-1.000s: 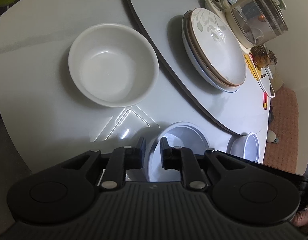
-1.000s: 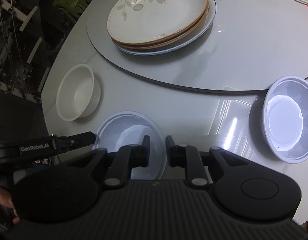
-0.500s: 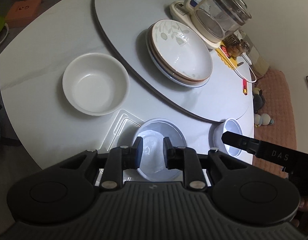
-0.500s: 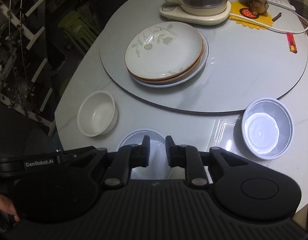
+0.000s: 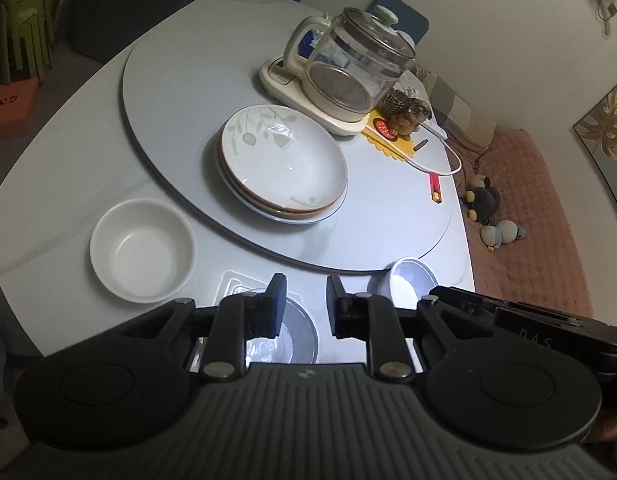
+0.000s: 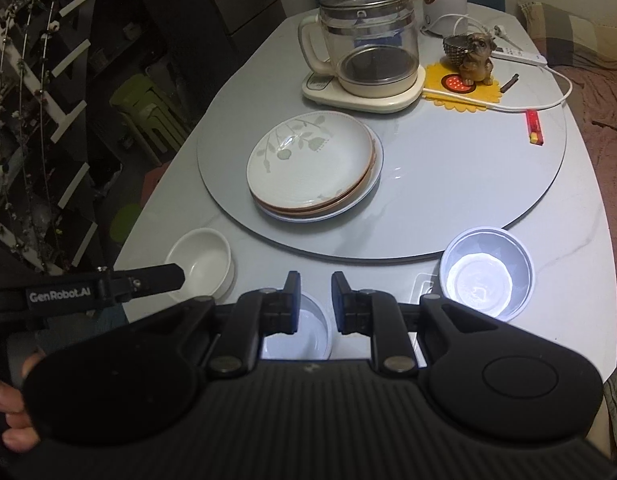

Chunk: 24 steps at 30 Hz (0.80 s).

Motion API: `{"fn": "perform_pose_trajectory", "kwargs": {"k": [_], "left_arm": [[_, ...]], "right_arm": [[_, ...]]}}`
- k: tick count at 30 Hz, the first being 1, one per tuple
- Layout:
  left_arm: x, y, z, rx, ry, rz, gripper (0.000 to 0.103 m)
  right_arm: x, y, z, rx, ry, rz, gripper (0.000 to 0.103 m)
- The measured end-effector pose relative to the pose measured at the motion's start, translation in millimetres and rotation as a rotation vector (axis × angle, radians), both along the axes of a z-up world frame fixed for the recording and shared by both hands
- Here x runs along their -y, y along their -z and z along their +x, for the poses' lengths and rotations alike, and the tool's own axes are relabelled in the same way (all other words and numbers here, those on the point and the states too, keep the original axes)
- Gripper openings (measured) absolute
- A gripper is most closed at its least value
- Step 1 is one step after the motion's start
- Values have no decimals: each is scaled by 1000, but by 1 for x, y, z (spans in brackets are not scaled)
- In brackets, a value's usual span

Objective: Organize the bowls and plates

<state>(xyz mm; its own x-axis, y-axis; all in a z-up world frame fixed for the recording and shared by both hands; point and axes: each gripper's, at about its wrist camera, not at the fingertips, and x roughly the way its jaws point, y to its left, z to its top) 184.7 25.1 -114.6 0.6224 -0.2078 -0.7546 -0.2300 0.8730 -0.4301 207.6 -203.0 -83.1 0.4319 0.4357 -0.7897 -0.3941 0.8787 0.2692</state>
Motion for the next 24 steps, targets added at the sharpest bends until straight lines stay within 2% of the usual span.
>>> {"fn": "perform_pose_trajectory", "kwargs": {"k": [7,13,21,23,24], "left_arm": [[21,-10,15,44,82,20,23],[36,-9,23,54,129,8,26],[57,0,40,30,184,2,26],[62,2,44,27,197,3,29],[65,2,48,26,206,5,34]], "right_arm": [[22,-4,-3,33,82,-3,21],[43,-7,-7,49,157,-5,21],[63,0,-6,41,229,-32,21],[70,3,-5,33,244,-39,23],[73,5,-4,31,255,-43,27]]}}
